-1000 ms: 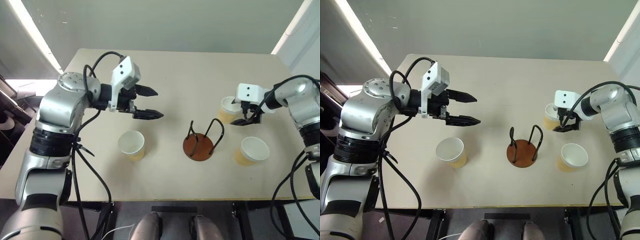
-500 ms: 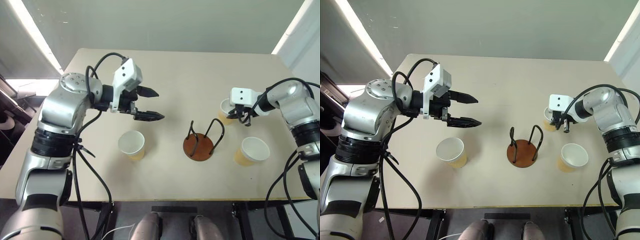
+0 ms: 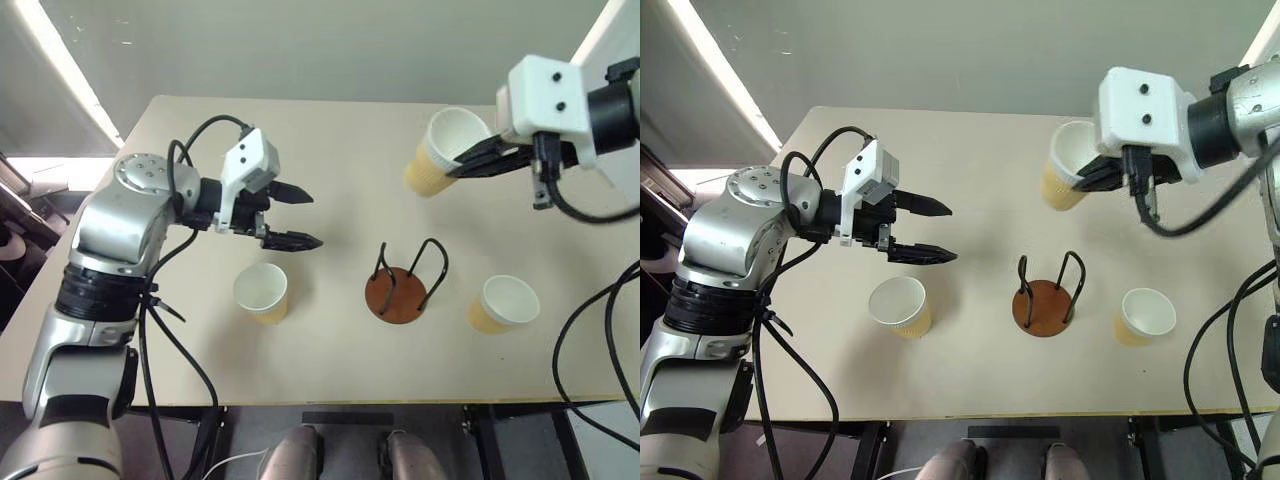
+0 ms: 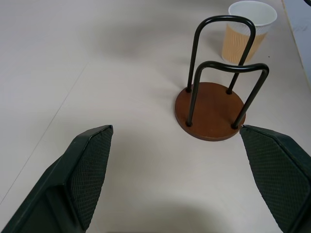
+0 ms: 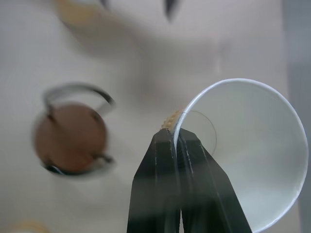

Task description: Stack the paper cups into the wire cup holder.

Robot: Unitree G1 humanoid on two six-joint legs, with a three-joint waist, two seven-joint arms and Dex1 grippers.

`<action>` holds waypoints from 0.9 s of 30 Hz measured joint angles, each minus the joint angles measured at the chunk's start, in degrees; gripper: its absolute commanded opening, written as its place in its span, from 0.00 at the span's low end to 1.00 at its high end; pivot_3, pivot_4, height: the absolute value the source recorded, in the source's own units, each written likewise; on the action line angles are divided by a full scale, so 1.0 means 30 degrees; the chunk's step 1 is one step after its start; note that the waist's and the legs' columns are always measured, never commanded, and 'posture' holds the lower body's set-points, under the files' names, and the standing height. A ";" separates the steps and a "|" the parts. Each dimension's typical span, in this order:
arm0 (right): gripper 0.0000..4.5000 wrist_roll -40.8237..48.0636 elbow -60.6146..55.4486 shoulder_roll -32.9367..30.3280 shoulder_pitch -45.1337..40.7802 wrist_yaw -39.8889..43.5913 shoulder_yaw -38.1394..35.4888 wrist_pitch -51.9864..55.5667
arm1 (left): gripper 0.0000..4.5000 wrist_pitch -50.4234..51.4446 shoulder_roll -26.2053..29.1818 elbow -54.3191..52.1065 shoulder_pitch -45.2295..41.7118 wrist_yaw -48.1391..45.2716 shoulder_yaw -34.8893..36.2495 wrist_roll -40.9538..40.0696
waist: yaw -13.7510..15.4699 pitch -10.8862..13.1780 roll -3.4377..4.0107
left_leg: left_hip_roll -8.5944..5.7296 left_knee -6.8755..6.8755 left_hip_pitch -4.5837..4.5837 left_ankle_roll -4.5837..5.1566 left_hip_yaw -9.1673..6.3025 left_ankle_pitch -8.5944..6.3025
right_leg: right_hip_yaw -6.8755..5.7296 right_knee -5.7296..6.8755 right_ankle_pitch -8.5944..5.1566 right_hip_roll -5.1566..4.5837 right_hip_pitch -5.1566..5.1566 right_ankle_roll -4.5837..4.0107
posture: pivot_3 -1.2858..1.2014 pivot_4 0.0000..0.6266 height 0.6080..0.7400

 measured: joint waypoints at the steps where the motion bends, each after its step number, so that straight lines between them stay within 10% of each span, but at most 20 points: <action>1: 0.01 0.0287 -0.0597 -0.0014 0.0171 -0.0051 0.0038 0.0620 | 1.00 -0.0092 -0.0024 0.0023 -0.0001 -0.0104 -0.0058 0.0017 | 0.0024 0.0000 0.0000 | -0.0001 0.0027 0.0000 0.0000 -0.0004 0.0000 | 0.0001 -0.0001 0.0000 -0.0001 0.0000 0.0000 | 0.52 0.24 1.00; 24: 0.01 0.1393 -0.4128 -0.1906 0.2891 -0.0336 0.2229 0.1042 | 1.00 -0.1188 -0.0802 0.1257 -0.0491 -0.0638 -0.0838 0.0337 | -0.0020 0.0001 -0.0001 | 0.0013 0.0062 0.0007 -0.0002 -0.0009 0.0003 | 0.0004 0.0043 0.0000 0.0007 -0.0013 0.0004 | 0.52 0.24 1.00; 27: 0.21 0.1344 -0.4136 -0.1817 0.2927 -0.0512 0.2284 0.0739 | 1.00 -0.1191 -0.0802 0.1258 -0.0492 -0.0633 -0.0838 0.0346 | -0.0021 0.0001 -0.0001 | 0.0014 0.0063 0.0007 -0.0002 -0.0009 0.0003 | 0.0005 0.0043 0.0000 0.0007 -0.0013 0.0004 | 0.52 0.24 1.00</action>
